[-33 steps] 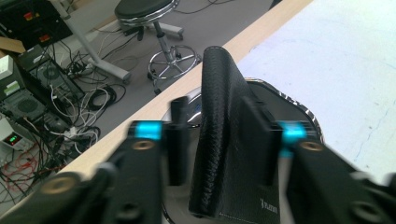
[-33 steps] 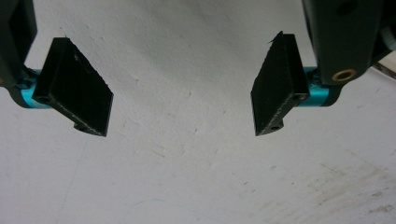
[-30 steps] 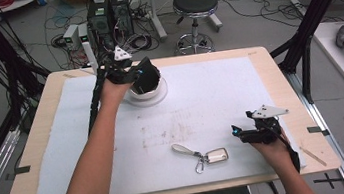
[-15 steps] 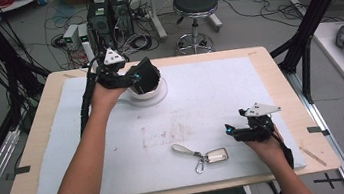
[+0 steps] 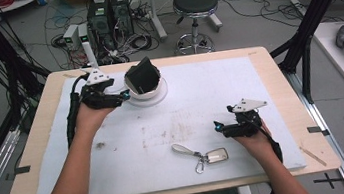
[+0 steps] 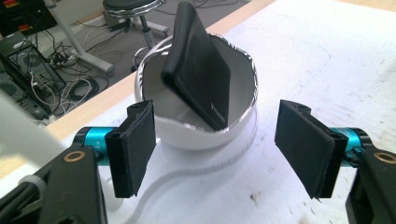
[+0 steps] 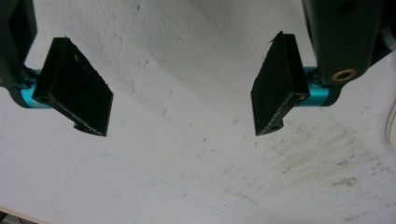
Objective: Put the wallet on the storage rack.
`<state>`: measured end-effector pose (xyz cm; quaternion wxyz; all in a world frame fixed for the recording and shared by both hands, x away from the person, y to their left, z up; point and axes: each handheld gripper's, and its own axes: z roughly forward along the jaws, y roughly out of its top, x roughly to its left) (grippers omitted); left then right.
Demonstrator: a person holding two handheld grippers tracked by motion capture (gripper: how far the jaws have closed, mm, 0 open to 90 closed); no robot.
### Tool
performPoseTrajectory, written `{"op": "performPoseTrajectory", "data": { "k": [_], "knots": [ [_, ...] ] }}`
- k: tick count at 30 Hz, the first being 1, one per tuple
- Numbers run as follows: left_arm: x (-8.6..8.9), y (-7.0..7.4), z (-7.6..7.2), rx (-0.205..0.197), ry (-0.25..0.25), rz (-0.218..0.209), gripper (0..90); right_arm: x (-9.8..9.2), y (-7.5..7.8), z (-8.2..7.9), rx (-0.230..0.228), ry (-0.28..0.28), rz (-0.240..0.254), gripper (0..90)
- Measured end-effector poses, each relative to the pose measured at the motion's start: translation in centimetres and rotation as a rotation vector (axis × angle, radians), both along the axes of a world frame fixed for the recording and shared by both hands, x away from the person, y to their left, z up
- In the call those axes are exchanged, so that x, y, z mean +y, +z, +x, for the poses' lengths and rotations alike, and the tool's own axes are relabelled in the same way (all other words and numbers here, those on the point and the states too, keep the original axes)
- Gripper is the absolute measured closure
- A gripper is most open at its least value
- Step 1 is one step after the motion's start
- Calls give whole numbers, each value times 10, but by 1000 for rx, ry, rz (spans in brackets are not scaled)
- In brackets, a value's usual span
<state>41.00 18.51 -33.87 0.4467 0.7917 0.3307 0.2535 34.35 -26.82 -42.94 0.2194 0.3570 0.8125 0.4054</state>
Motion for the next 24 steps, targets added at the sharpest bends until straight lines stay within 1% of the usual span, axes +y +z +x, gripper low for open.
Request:
{"op": "performPoseTrajectory", "data": {
  "k": [2,5,7,9,11,16,18,21,22,24],
  "knots": [
    [5,-3,-7,-1,8,-8,282,2,0,1,-1,4,0,211],
    [13,-8,-20,-3,7,-21,275,4,0,4,-2,11,3,211],
    [18,-12,-30,-5,5,-29,271,3,-1,6,1,9,6,211],
    [22,-17,-39,-7,5,-51,266,3,-1,7,5,5,15,211],
    [27,-21,-47,-8,7,-60,261,2,-1,8,9,0,22,211],
    [40,-32,-64,-7,18,-84,248,4,0,10,5,-2,26,211],
    [46,-34,-70,-6,28,-92,241,5,-1,12,2,3,22,211],
    [55,-37,-75,-14,33,-114,233,7,-1,13,4,10,14,211],
    [58,-38,-75,-16,32,-115,232,7,-1,13,7,13,8,211],
    [64,-40,-75,-22,39,-133,231,7,-1,12,9,9,7,211]
  ]
}}
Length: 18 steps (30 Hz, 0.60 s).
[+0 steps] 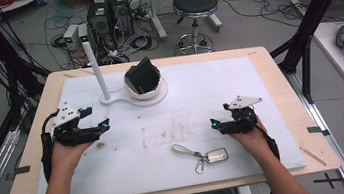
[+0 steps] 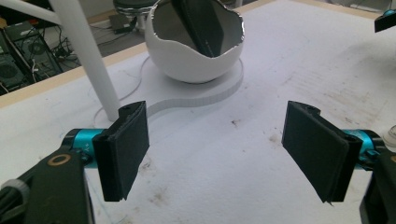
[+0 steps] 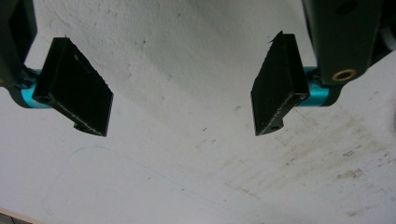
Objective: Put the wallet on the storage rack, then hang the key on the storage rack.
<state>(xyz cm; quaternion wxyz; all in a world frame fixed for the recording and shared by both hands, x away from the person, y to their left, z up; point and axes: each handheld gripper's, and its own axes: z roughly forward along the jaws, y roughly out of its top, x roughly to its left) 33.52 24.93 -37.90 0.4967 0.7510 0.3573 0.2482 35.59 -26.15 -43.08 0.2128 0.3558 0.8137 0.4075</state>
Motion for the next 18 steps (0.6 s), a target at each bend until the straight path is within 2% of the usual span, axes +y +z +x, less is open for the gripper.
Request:
{"op": "performPoseTrajectory", "data": {
  "k": [6,18],
  "knots": [
    [9,-2,4,-7,7,-47,229,-1,-1,0,10,-3,-6,211],
    [14,-10,10,9,19,-61,230,-2,1,-6,8,14,-3,211]
  ]
}}
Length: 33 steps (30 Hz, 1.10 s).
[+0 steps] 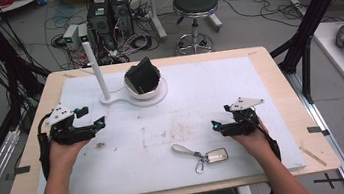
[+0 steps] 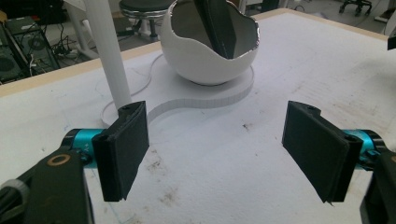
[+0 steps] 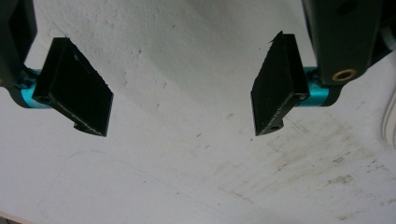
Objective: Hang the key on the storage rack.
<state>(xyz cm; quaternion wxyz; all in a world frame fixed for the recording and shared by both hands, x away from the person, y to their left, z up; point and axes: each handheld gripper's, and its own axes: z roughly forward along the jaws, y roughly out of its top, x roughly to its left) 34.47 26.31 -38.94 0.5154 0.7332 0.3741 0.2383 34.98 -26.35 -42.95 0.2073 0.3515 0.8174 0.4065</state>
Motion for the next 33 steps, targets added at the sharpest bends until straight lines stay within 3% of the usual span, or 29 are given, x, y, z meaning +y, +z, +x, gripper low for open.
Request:
{"op": "performPoseTrajectory", "data": {
  "k": [12,26,33],
  "knots": [
    [4,-5,0,11,14,8,229,12,1,-7,8,72,6,211],
    [10,-9,3,18,30,8,228,37,1,-17,32,220,8,211],
    [9,-9,3,19,20,17,228,47,-2,-22,49,291,-20,211]
  ]
}}
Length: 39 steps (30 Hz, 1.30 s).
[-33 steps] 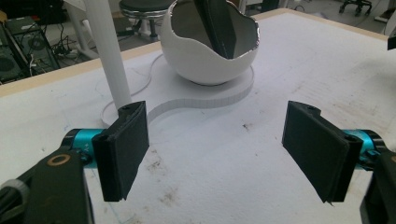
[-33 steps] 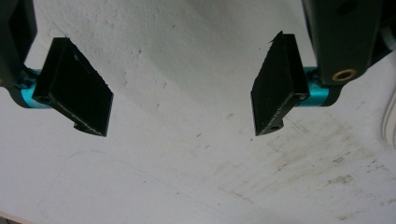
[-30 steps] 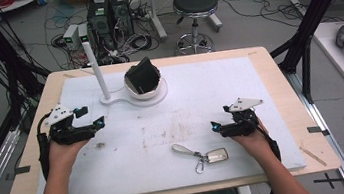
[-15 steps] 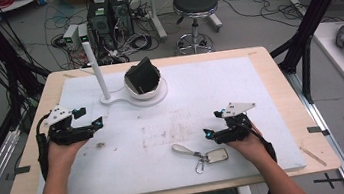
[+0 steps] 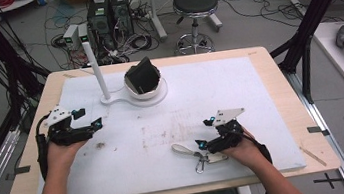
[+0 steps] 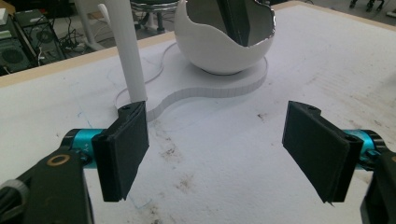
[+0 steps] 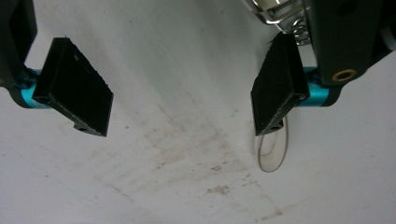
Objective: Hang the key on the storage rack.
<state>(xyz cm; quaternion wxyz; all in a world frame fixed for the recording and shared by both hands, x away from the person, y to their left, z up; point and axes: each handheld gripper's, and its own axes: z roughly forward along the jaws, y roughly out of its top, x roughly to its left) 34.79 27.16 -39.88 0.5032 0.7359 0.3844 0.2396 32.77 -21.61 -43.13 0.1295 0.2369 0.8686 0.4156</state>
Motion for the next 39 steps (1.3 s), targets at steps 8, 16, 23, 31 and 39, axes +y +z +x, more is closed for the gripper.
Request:
{"op": "performPoseTrajectory", "data": {
  "k": [8,16,23,31,39],
  "knots": [
    [-2,-2,1,8,-6,1,228,9,-4,-4,28,89,-25,211],
    [-2,-4,2,21,-10,10,228,20,-12,-9,70,173,-81,221],
    [-3,-5,3,23,-13,15,228,25,-15,-12,76,244,-149,368],
    [-2,-4,2,19,-9,13,228,26,-10,-16,73,295,-173,750],
    [0,-2,2,12,-5,10,228,29,-7,-16,70,265,-182,828]
  ]
}}
